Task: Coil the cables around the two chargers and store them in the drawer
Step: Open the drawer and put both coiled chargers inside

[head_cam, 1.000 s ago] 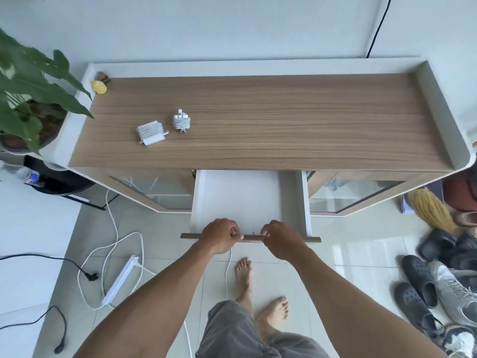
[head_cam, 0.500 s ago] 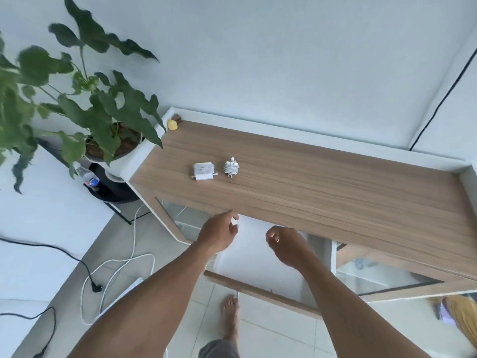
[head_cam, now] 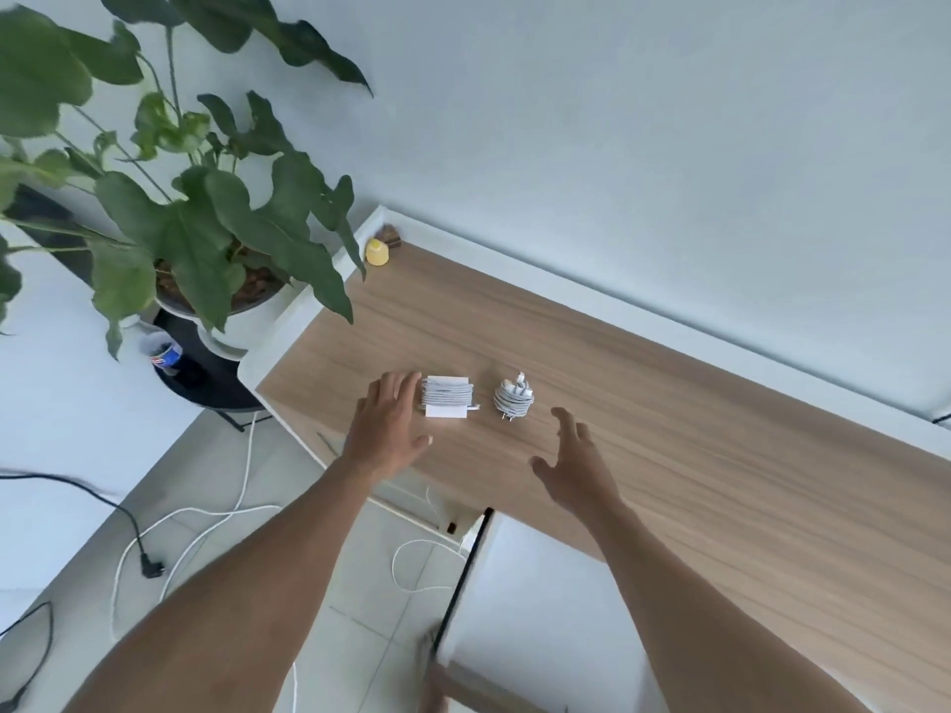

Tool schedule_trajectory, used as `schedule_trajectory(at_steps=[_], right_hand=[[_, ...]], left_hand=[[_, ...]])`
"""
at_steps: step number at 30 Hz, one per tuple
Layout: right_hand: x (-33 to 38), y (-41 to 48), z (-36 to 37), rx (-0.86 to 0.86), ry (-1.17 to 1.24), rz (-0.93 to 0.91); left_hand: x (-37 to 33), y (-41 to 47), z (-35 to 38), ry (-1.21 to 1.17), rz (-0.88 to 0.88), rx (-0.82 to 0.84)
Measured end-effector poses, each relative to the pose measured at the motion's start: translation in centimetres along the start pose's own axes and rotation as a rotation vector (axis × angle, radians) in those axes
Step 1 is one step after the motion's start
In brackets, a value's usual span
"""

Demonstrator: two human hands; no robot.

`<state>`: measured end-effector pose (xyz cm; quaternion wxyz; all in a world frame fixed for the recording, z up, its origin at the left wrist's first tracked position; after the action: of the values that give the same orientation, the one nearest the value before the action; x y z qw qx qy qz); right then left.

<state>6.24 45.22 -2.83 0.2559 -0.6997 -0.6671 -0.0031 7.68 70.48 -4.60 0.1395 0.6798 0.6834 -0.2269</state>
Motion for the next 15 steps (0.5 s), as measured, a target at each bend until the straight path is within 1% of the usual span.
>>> schedule_trajectory(at_steps=[6,8,15], right_hand=[[2.0,5.2,1.3,0.003,-0.075,-0.006],[2.3,5.5,1.5,-0.006,-0.108,-0.037],[3.2,8.6,2.7,-0.03,-0.213,-0.084]], left_hand=[[1.6,4.6,1.3,0.077,0.189,0.052],[1.3,4.8,1.7,0.106,0.263,0.057],[2.5,6.8,2.5,0.105,0.365,0.041]])
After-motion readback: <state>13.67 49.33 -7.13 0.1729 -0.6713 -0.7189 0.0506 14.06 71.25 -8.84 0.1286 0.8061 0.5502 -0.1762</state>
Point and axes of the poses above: each hand's wrist, its own y-axis towards the middle knuckle, its own z-axis out of the palm, x = y × z, the point moved 1 cm from there along y, towards the middle knuckle, and after that the axes turned 10 degrees about -y, right-handed, at the moved point
